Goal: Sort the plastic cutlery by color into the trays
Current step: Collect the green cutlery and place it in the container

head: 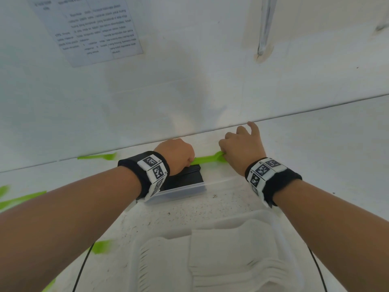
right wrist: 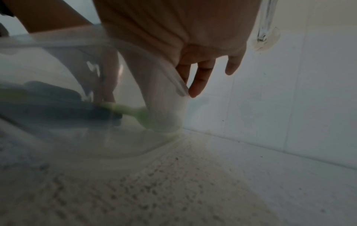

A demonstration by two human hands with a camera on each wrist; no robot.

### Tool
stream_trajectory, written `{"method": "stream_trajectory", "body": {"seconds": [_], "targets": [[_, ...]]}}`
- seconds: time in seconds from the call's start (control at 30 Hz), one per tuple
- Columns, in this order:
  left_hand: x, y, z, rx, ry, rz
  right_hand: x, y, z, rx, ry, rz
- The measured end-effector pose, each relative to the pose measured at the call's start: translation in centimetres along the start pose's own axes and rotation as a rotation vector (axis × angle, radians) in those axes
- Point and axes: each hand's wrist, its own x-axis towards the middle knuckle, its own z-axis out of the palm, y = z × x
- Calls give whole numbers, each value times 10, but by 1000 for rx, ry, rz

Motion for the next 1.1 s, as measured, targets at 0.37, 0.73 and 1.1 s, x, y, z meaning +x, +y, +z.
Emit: {"method": "stream_trajectory", "body": {"seconds": [0.37,0.73,1.1], "targets": [[1,6,-4,-55,7,-19,1,0,-2,39,-64,25],[-29,-10,-13,-272,123,-17,0,9,-50,60,-144,-60],[-142,-68,-43,-469,167,-253,3,-81,-130,850,-333,97]]}}
